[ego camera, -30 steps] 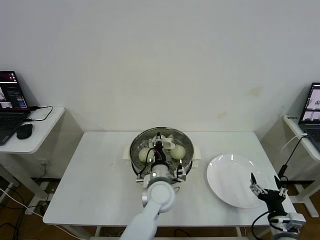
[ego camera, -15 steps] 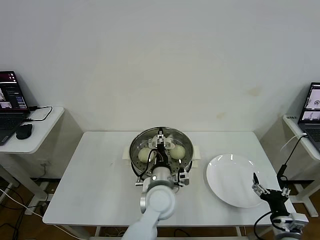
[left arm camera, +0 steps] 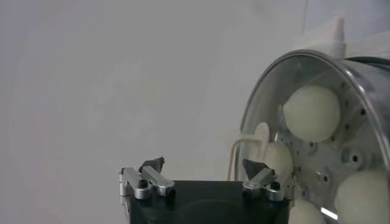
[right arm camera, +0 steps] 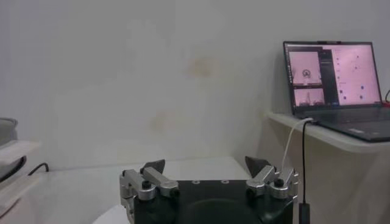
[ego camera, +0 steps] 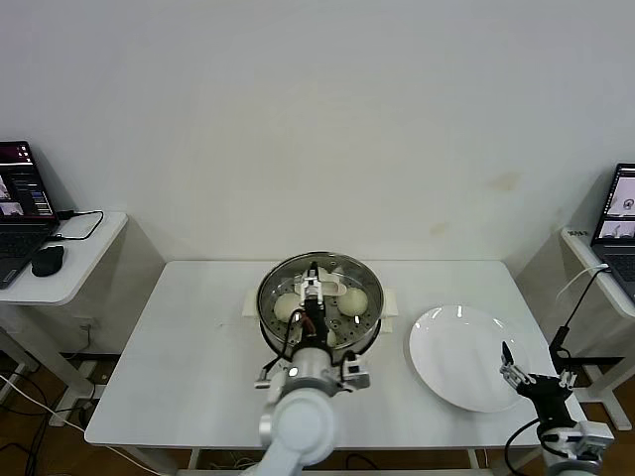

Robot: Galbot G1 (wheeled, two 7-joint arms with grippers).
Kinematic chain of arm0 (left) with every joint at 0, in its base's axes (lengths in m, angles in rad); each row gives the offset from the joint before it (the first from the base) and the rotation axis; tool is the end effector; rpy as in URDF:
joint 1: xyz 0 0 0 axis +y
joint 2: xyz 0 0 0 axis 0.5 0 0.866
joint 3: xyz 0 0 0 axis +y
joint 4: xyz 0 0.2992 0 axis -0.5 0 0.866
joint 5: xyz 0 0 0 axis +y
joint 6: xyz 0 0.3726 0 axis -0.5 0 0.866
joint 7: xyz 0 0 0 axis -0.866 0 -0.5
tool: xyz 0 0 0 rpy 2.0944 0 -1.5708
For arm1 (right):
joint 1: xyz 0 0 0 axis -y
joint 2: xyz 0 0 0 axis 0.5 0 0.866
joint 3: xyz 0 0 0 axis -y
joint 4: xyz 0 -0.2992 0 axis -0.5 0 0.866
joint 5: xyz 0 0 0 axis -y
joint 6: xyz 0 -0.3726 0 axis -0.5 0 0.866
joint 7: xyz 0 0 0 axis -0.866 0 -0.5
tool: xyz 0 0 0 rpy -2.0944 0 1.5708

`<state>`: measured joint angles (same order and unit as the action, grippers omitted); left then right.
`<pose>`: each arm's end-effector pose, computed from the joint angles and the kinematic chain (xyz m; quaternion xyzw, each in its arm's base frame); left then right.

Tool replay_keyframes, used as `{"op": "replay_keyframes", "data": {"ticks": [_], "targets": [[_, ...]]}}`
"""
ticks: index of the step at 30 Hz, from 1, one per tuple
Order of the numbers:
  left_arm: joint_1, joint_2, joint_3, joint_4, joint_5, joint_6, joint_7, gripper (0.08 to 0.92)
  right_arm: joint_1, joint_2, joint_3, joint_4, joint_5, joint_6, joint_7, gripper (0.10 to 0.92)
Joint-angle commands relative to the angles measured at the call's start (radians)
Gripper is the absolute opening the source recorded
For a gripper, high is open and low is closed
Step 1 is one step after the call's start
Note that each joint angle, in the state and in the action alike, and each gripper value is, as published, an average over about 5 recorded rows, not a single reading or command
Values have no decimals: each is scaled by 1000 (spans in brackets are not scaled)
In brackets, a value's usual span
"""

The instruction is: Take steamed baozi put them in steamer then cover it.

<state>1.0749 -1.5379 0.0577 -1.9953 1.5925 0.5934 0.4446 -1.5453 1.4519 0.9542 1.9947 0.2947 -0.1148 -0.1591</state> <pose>0.2795 -0.1815 -0.1596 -0.0471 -0.7674 -0.6388 0.0275 0.2099 -0.1581 -0.2600 -0.0879 -0.9945 -0.0118 0.0548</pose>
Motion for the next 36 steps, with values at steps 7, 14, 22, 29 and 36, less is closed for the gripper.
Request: {"op": "replay_keyframes", "data": {"ticks": [7, 14, 22, 29, 36], "targets": [[385, 229, -741, -327, -1235, -398, -471, 823, -42, -148, -207, 45, 54, 54, 58, 823], [568, 136, -888, -268, -1549, -562, -503, 823, -34, -136, -270, -17, -31, 33, 83, 823], [719, 85, -786, -112, -1572, -601, -515, 823, -87, -72, -286, -52, -26, 27, 97, 823], [780, 60, -732, -77, -1537, -550, -495, 823, -170, -137, -309, 15, 11, -3, 124, 823], [833, 46, -710, -116, -1532, -530, -484, 823, -216, -224, -309, 50, 44, 13, 176, 823]]}}
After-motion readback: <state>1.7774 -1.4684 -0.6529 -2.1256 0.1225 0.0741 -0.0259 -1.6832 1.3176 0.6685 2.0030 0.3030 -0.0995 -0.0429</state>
